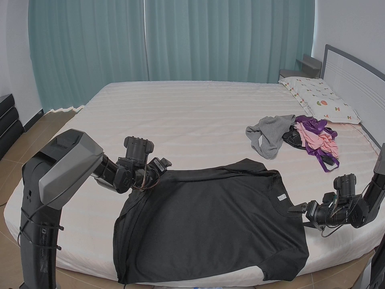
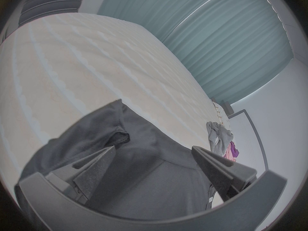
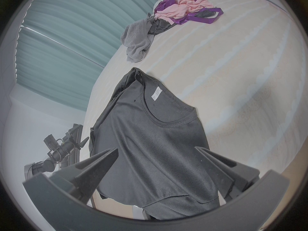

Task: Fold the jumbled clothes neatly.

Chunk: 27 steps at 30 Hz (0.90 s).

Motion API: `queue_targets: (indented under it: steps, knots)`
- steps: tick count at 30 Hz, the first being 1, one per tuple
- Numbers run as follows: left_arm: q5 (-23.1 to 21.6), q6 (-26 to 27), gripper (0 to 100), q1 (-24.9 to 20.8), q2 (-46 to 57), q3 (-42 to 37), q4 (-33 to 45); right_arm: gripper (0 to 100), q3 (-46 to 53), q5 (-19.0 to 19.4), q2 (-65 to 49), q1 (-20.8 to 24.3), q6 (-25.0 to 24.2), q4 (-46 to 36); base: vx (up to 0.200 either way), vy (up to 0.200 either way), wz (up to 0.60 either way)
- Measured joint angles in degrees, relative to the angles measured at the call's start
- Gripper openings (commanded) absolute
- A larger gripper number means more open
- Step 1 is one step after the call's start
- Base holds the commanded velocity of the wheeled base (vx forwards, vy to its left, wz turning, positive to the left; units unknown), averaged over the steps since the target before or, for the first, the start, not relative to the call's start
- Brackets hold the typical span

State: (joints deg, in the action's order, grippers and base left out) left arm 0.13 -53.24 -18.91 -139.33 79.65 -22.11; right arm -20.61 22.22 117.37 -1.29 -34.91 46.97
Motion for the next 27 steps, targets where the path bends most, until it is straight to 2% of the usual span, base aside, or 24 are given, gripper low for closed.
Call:
queue_targets:
  steps: [6,13,19,27]
  knots:
    - [0.51,-0.55,100,-2.12,-3.12,3.12,0.06,100,0.04,-0.06,0.52,0.0,0.1,0.18,0.0,0.0,0.0]
    - [2.55,-0.44,100,-1.38,-6.6,6.89,0.52,100,0.11,-0.17,1.45,0.11,0.21,1.52,0.0,0.0,0.0]
    - [3.12,0.93,100,2.35,-7.97,8.41,0.61,100,0.15,-0.2,1.82,0.06,0.21,1.63,0.0,0.0,0.0]
    - [3.32,7.01,100,9.07,-8.34,11.63,1.16,100,0.15,-0.2,2.12,0.11,0.21,1.63,0.0,0.0,0.0]
